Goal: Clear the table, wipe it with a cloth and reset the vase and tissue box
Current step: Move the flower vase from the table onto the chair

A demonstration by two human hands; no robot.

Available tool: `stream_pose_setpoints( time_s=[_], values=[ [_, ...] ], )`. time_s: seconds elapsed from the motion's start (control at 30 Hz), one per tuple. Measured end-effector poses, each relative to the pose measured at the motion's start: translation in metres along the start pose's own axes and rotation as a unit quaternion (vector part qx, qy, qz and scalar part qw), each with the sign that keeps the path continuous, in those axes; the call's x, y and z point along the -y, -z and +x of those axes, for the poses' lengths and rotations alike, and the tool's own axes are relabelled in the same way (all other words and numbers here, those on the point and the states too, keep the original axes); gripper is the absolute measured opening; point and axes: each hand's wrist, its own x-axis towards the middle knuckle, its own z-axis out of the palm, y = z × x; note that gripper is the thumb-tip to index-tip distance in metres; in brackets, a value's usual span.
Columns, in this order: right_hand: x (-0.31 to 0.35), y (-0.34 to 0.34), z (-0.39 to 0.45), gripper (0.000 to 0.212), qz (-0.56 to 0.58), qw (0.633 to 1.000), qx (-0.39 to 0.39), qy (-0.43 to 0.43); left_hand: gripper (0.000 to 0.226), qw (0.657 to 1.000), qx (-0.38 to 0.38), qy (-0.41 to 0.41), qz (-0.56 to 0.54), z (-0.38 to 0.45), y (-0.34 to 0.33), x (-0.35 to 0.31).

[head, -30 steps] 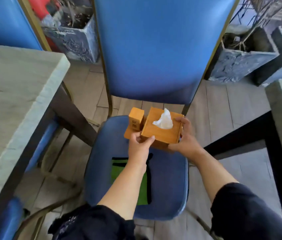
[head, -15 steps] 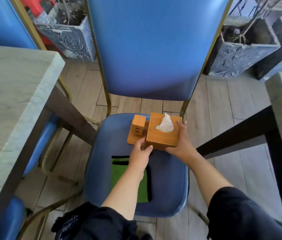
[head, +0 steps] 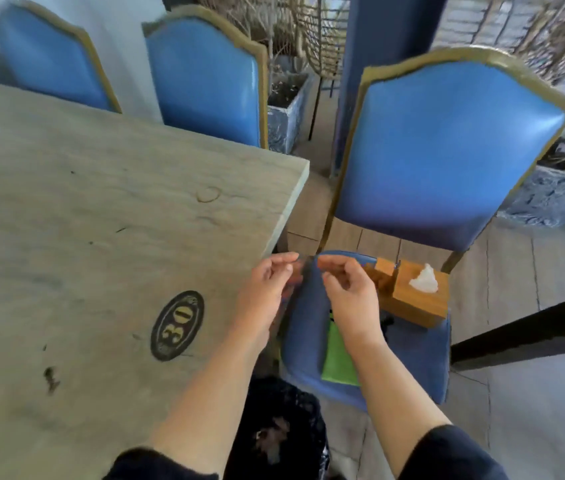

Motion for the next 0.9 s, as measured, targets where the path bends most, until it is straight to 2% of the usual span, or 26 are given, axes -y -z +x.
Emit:
stream_pose_setpoints(
  time_s=[0.27,0.53,0.7,0.9],
  values=[
    [0.091,-0.161,-0.083,0.023,0.037,0.995,0.078,0.04,0.02,0.994,-0.091,-0.053,-0.02,-0.048,0.199,-0.06],
    [0.125,-0.329,-0.17,0.024,0.078,0.99,0.108,0.035,0.017,0.985,-0.154,-0.05,-0.064,-0.08,0.388,-0.069],
    [0.141,-0.403,-0.193,0.025,0.069,0.984,0.158,0.039,0.019,0.975,-0.194,-0.053,-0.09,-0.085,0.478,-0.071],
    [0.159,-0.482,-0.186,0.031,0.063,0.975,0.203,0.059,0.018,0.957,-0.252,-0.066,-0.128,-0.07,0.545,-0.079]
  ],
)
